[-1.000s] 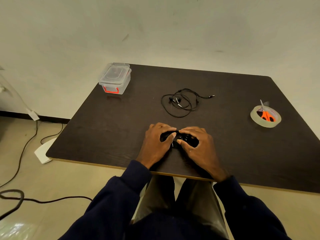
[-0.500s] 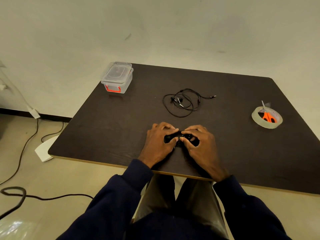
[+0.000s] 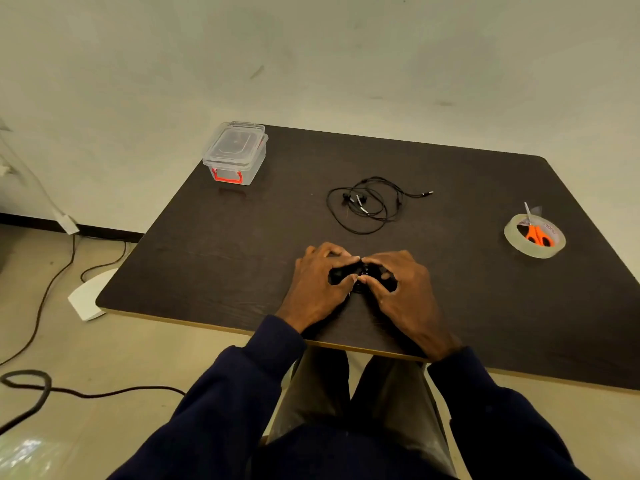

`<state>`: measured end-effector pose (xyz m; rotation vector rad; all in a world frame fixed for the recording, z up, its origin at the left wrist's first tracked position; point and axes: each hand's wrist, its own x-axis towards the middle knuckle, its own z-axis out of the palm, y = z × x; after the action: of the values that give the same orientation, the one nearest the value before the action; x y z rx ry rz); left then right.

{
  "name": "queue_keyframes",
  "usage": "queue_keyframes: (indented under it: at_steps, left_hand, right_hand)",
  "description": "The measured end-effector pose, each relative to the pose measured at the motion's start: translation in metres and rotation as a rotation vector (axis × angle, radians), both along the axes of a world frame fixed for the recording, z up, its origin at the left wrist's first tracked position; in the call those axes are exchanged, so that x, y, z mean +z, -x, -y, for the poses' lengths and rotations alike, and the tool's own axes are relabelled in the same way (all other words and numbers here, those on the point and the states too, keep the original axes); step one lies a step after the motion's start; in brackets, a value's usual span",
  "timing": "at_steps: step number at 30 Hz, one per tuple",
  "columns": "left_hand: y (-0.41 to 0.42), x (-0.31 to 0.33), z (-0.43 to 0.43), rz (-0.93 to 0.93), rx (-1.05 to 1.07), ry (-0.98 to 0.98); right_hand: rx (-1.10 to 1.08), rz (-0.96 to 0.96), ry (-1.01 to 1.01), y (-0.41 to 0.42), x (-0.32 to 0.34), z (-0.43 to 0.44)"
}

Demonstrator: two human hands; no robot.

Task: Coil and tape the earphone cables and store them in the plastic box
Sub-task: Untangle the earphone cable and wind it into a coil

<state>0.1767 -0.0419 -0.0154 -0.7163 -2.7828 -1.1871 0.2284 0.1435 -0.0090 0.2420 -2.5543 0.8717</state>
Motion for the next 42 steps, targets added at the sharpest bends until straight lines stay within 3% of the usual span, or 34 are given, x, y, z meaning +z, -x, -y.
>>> queue_keyframes:
  at_steps: [4, 9, 22, 29, 36, 42]
  left_hand:
    - [0.001, 0.011, -0.002, 0.119, 0.078, -0.054]
    - [0.007, 0.025, -0.020, 0.195, 0.192, 0.060]
    - [0.002, 0.016, -0.025, -0.076, 0.172, 0.139]
    - [0.006, 0.020, -0.028, -0.076, 0.106, 0.192]
    - [0.011, 0.015, -0.015, 0.069, 0.066, 0.104]
    - [0.028, 0.030, 0.003, 0.348, -0.063, -0.102]
  right_hand:
    - [0.000, 0.035, 0.054, -0.002, 0.001, -0.001]
    - [-0.041, 0.141, 0.221, -0.005, -0.003, -0.007]
    - [-0.098, 0.276, 0.363, 0.004, 0.004, -0.008]
    - [-0.131, 0.309, 0.362, 0.006, 0.007, -0.005]
    - [-0.104, 0.376, 0.400, 0.015, 0.016, 0.000]
    - [-0.126, 0.355, 0.532, 0.017, 0.017, -0.002]
